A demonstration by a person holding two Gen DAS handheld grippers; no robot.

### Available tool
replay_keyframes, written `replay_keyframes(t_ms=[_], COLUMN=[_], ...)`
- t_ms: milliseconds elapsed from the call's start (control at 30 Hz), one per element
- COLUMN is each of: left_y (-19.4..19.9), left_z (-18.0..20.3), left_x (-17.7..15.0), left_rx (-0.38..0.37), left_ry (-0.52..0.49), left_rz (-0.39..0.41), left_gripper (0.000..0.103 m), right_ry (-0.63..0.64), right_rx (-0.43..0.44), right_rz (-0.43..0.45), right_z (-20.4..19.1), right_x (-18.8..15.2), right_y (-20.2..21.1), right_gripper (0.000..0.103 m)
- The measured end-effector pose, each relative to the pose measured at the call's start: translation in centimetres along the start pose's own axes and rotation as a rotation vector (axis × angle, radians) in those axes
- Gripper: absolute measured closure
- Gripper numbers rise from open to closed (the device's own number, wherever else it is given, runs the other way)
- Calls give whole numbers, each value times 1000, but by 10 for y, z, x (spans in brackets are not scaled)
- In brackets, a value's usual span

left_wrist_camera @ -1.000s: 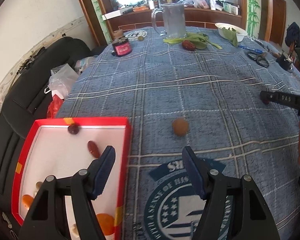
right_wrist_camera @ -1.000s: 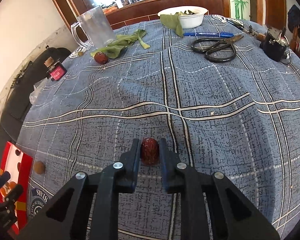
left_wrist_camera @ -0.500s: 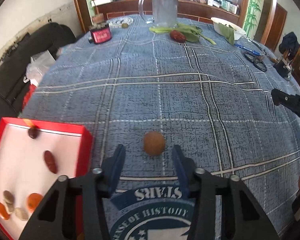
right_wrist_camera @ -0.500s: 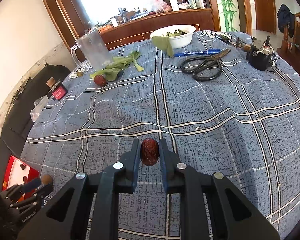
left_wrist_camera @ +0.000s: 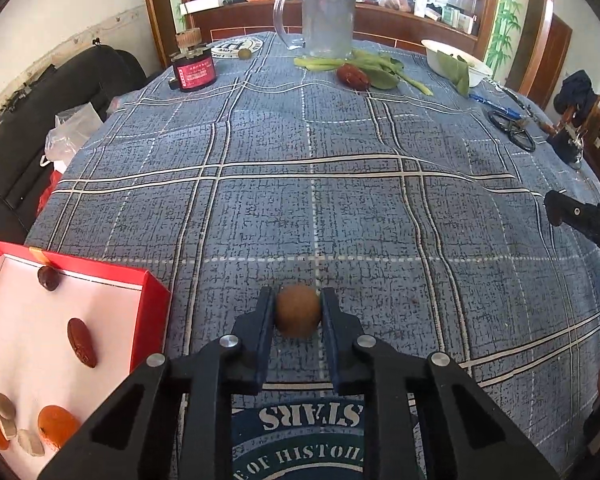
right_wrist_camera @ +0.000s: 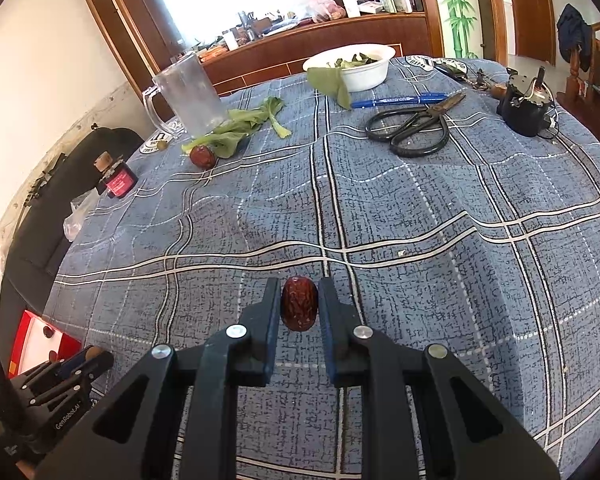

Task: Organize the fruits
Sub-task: 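Grasp the dark red date with the right tool while the left tool grasps the nut, then carry the date and the brown nut over the red tray with both tools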

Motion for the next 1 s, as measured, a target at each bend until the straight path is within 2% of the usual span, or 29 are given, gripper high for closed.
replay_keyframes(t_ms=[200,333,567,700,1000], left_y=[29,66,119,138,161], left_z=[0,-2,-15,-23,-55], left_x=[4,13,18,16,10], left_rx=[30,56,55,53,29], left_ry=[-21,-39,-44,-47,-6], left_rz=[85,181,290,328,363], left_gripper=[82,81,81,81,81], right_ry=[1,14,42,-31,23], right_rx=[14,39,110,270,383], right_rz=[31,78,152,148,145], right_z=[-4,-13,-35,-65,-153], right_x=[3,8,13,8,-26], right_y=[7,16,37,50,83], right_gripper=[83,83,83,82,82])
Point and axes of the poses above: each gripper's, at about its wrist camera, not at the fingertips, and y roughly against the way its jaws point, z to its right, x to its top, the point moved 10 cm from there along -y, roughly the way its jaws point, and after that the axes turned 12 degrees about y, right-handed, at the moved point
